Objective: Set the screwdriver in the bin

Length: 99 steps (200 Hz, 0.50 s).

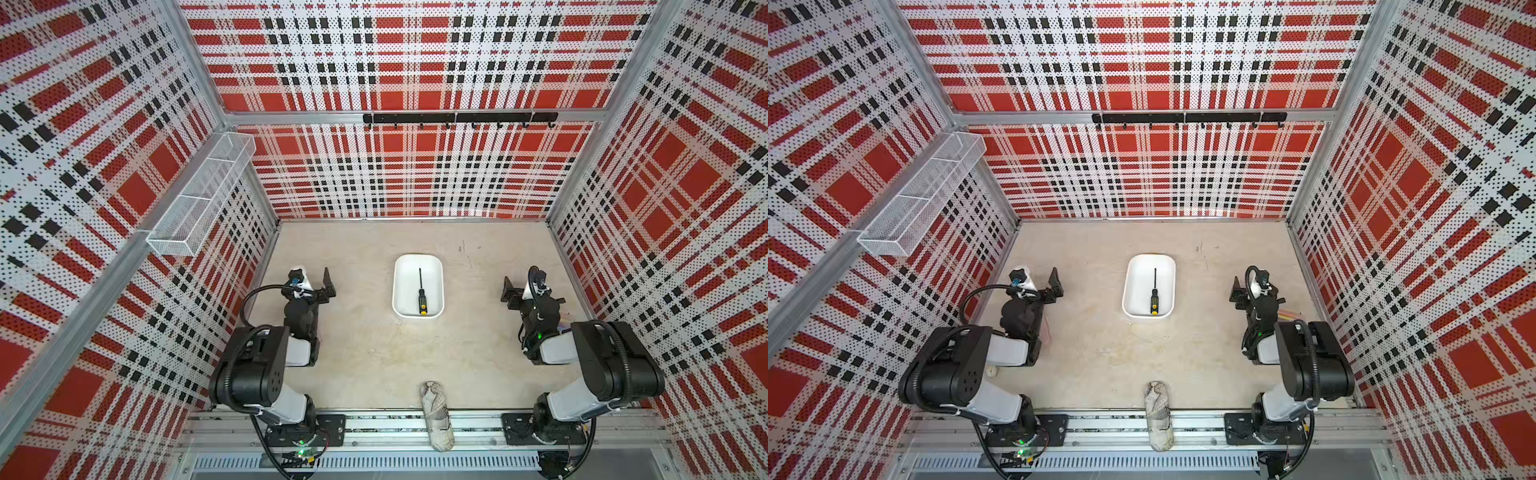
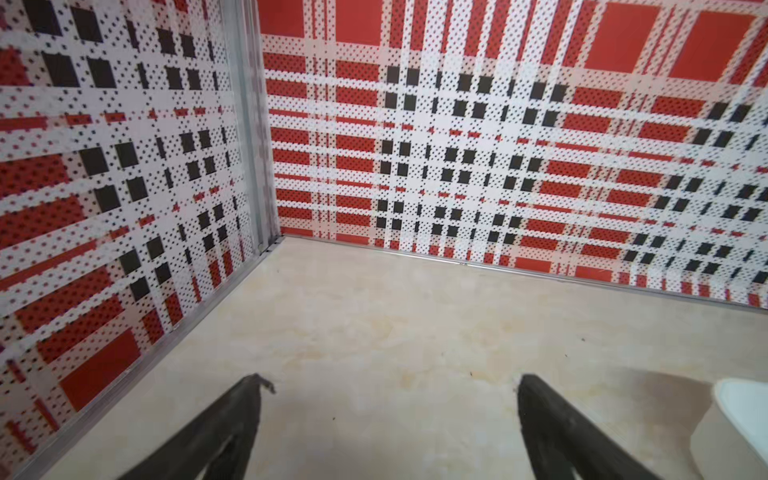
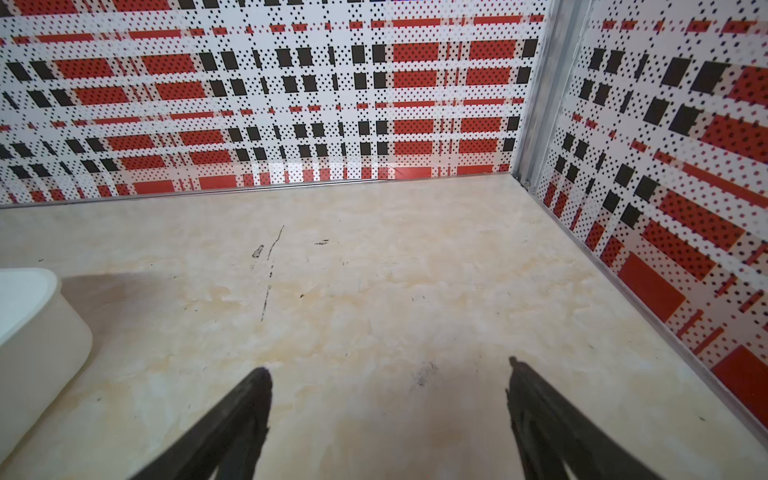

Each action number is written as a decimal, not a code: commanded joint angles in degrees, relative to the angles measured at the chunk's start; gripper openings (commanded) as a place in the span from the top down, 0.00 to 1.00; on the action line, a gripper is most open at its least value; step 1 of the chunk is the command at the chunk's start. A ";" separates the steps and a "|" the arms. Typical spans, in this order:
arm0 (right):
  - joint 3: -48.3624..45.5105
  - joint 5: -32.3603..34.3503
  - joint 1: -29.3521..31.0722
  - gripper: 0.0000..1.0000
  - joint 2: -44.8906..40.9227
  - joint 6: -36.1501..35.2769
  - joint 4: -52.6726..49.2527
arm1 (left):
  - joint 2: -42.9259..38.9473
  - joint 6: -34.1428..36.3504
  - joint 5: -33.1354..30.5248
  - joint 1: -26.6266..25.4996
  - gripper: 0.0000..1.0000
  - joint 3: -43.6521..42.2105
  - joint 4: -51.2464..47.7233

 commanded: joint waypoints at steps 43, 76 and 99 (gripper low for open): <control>0.35 0.60 -0.33 0.00 0.59 -0.28 1.93 | 0.39 0.88 -2.84 0.08 0.02 -0.09 -0.58; 0.25 0.55 -0.31 0.00 0.57 -0.29 2.15 | 1.55 1.17 -1.98 0.08 0.02 -2.11 3.91; 0.26 0.52 -0.28 0.00 0.52 -0.29 2.16 | 1.84 1.31 -1.67 0.08 0.02 -2.63 5.20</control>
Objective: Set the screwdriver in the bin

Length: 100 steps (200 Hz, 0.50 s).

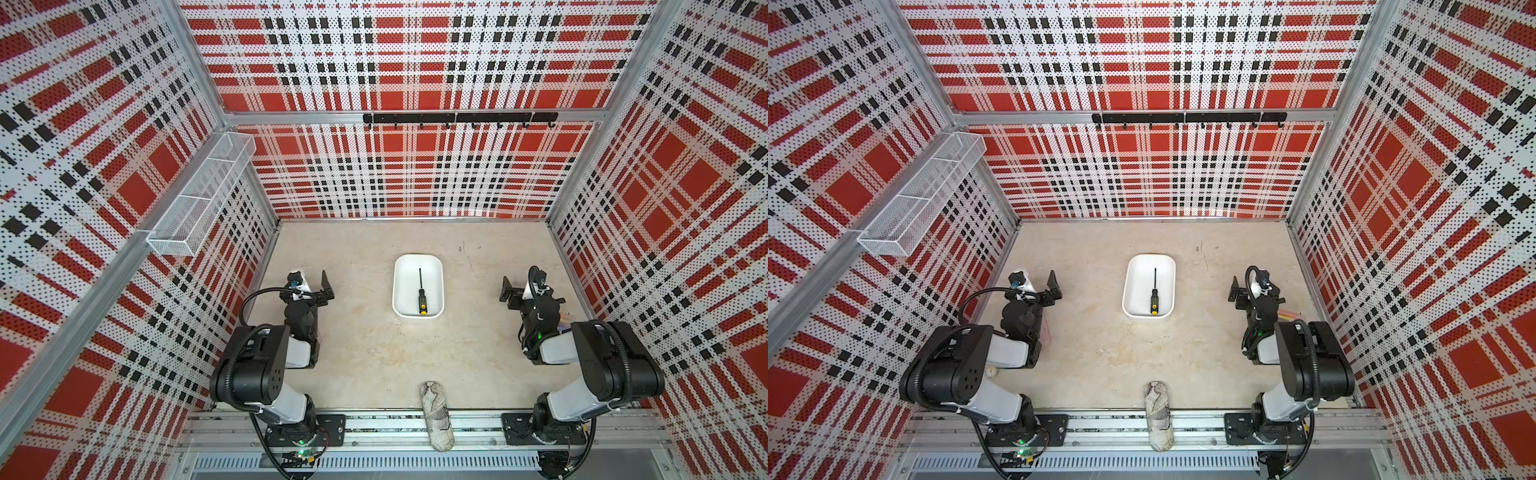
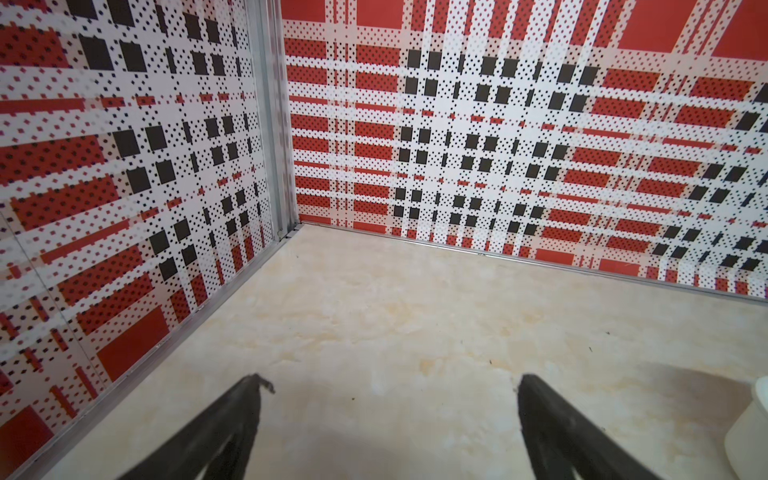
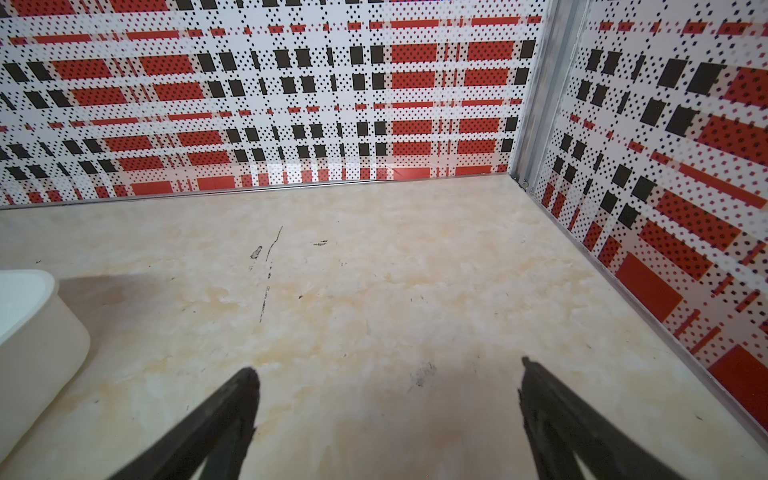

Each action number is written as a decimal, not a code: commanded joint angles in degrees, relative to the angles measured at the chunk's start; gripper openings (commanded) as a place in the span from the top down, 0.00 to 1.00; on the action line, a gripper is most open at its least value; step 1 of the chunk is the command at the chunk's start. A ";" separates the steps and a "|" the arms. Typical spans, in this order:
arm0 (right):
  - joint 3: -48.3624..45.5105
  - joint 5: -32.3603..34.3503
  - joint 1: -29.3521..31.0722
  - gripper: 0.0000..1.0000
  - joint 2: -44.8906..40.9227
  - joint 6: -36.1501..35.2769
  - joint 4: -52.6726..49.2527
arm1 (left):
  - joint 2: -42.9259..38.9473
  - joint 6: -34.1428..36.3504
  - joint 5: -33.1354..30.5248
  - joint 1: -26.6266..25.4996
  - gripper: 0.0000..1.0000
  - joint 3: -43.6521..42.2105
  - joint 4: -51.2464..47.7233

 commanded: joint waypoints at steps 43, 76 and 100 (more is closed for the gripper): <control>0.17 0.33 -0.29 0.00 0.53 -0.27 2.10 | 1.04 1.14 0.33 0.08 0.02 -0.82 3.82; 0.18 0.35 -0.32 0.00 0.49 -0.27 2.10 | 0.90 1.53 1.38 -0.04 0.02 -1.08 4.03; 0.23 0.35 -0.31 0.00 0.53 -0.27 2.12 | 0.81 1.51 1.24 -0.10 0.02 -1.17 4.18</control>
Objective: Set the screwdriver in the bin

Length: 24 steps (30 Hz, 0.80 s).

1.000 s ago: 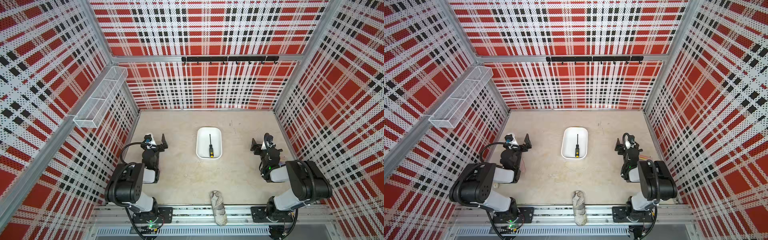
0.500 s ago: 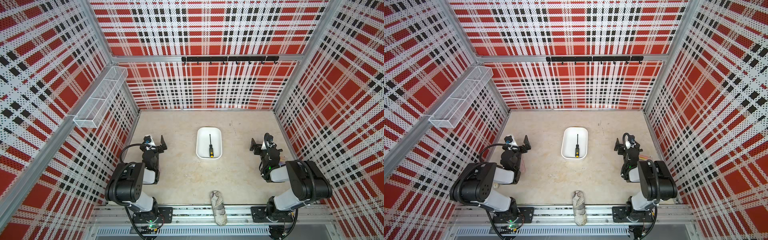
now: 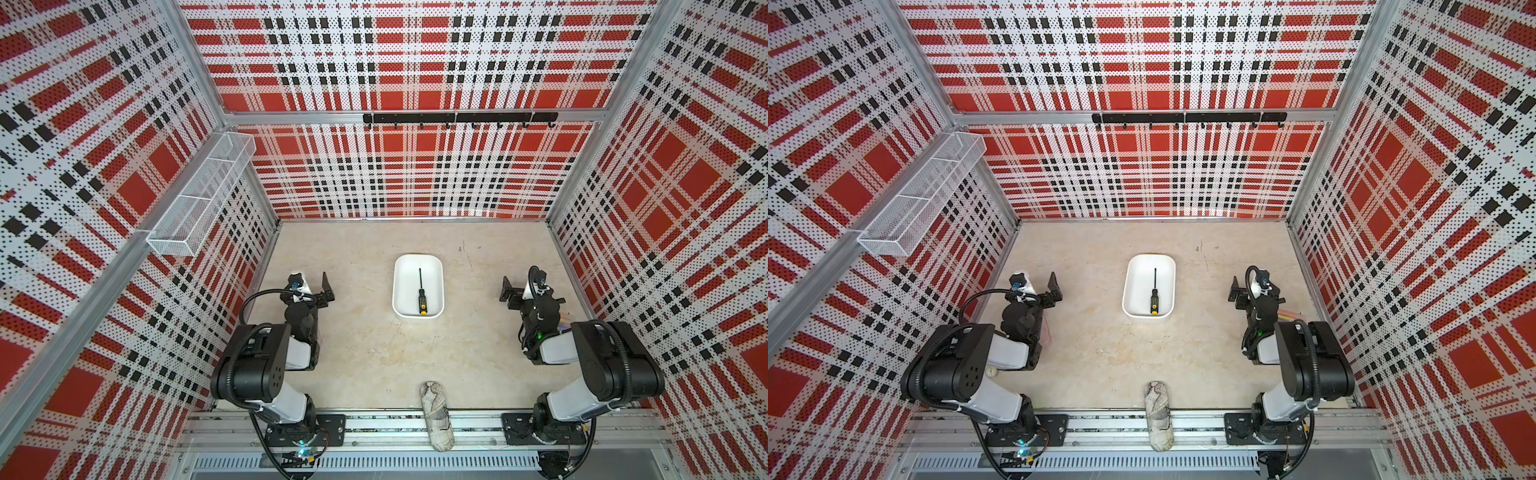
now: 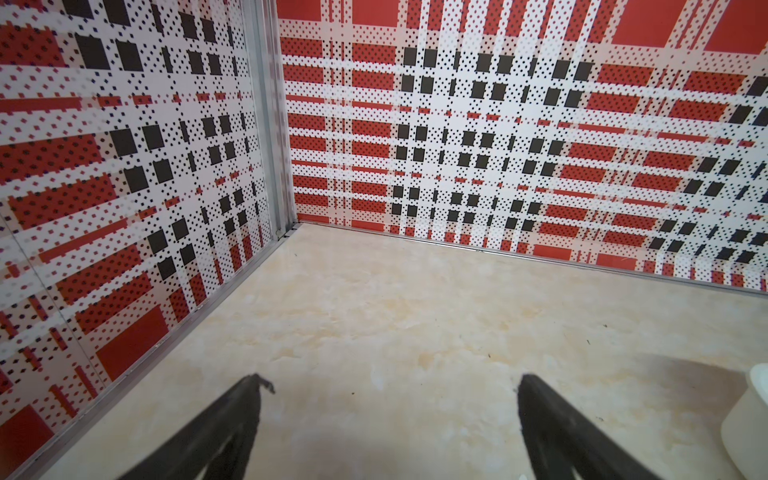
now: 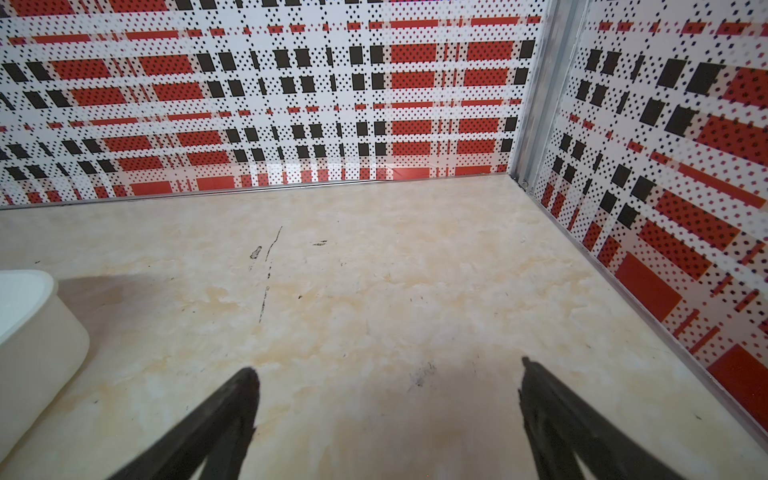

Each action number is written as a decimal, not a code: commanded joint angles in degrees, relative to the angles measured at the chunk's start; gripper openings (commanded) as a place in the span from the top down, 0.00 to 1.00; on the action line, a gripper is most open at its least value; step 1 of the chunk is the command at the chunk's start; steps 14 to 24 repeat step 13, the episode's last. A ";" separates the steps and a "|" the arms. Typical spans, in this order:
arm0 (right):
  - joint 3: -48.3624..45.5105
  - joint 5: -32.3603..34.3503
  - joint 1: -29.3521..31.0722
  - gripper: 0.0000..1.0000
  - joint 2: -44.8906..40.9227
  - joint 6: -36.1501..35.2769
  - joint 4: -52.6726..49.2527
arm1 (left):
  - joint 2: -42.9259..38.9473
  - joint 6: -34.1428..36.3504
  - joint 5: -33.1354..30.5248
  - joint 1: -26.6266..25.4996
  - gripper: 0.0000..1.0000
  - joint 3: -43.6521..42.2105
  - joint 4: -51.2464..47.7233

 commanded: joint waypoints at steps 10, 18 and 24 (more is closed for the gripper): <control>0.48 0.48 -0.25 0.00 0.61 -0.27 1.60 | 0.26 1.02 0.64 -0.14 0.02 -0.78 2.84; 0.32 0.40 -0.25 0.00 0.57 -0.35 1.86 | 0.26 1.05 0.65 -0.09 0.02 -0.77 2.92; 0.32 0.40 -0.25 0.00 0.57 -0.35 1.86 | 0.26 1.05 0.65 -0.09 0.02 -0.77 2.92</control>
